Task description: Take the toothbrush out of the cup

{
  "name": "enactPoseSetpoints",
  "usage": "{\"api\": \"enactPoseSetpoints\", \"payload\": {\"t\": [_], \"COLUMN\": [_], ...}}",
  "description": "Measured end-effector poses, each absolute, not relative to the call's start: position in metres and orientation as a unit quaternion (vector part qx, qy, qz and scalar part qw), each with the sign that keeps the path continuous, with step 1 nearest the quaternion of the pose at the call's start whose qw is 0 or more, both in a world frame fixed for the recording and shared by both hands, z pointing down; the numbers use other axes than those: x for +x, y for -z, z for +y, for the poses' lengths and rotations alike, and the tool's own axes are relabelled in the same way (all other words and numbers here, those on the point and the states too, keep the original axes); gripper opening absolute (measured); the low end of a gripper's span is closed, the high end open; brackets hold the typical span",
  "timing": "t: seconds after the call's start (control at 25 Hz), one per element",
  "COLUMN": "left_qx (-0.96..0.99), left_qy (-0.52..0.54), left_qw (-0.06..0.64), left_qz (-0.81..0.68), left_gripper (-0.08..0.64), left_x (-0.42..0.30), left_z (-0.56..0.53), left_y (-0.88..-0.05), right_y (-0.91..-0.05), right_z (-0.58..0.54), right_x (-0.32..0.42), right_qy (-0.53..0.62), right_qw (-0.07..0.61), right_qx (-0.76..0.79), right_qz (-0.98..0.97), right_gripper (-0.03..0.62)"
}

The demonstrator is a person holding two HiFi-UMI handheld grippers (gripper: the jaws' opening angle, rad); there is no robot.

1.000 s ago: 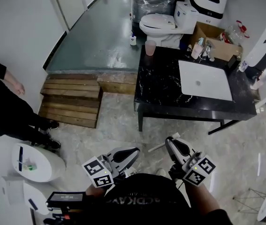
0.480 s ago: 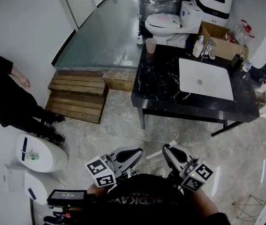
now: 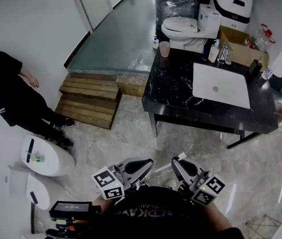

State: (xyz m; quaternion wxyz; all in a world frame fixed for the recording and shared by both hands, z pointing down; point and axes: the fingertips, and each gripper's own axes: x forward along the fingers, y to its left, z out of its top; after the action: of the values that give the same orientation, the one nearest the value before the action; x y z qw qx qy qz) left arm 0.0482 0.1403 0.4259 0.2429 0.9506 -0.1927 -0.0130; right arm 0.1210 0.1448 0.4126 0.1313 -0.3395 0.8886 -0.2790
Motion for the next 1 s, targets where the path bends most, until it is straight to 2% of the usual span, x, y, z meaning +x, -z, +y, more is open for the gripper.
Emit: {"api": "enactPoseSetpoints", "payload": {"t": [1.0], "left_qx": [0.948], "left_qy": [0.025], "left_qw": [0.233], "left_qz": [-0.217], "left_gripper": [0.008], "left_x": [0.068], "left_z": [0.165], "left_y": [-0.422], "right_y": [-0.409], "right_z": [0.167], "right_x": [0.139], "right_qy": [0.273], "right_qw": [0.122], "right_qx": [-0.313], "right_qz": [0.901], "right_gripper": [0.025]}}
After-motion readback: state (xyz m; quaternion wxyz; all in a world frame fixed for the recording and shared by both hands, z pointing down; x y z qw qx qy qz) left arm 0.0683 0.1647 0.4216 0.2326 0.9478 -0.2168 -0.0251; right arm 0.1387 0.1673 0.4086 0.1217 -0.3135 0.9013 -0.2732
